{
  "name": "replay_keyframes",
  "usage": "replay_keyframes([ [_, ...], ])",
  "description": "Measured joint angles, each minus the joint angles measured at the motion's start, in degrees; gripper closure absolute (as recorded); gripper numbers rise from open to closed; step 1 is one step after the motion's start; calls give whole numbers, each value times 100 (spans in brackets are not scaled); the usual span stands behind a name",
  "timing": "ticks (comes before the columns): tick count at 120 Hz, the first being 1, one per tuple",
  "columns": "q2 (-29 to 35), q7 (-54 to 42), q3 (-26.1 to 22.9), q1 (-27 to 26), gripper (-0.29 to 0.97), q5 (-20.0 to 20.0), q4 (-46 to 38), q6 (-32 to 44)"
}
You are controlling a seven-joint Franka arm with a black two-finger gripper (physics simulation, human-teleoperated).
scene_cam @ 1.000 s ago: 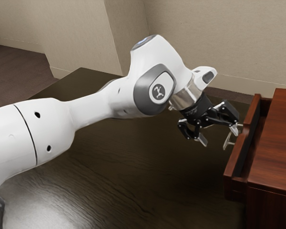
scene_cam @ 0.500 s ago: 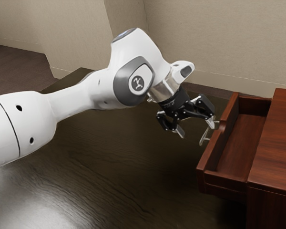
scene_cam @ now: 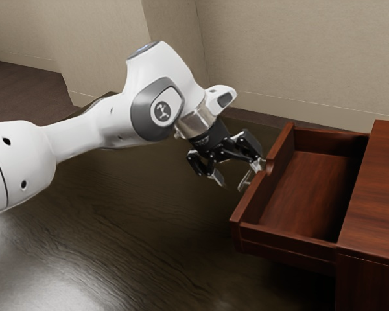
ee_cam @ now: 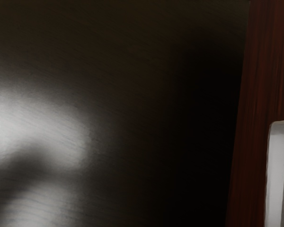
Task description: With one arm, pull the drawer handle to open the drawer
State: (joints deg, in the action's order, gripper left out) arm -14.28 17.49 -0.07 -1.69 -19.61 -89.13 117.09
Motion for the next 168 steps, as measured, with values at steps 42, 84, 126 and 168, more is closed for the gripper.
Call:
replay_keyframes([
  [42, 84, -410, -29, 144, 0, 200, -1, -55],
  [84, 283, -757, -34, 353, 0, 232, -296, -50],
  [126, 387, -951, -118, 315, 0, 258, -289, -33],
  [168, 613, -1035, -271, 361, 0, 286, -270, 2],
])
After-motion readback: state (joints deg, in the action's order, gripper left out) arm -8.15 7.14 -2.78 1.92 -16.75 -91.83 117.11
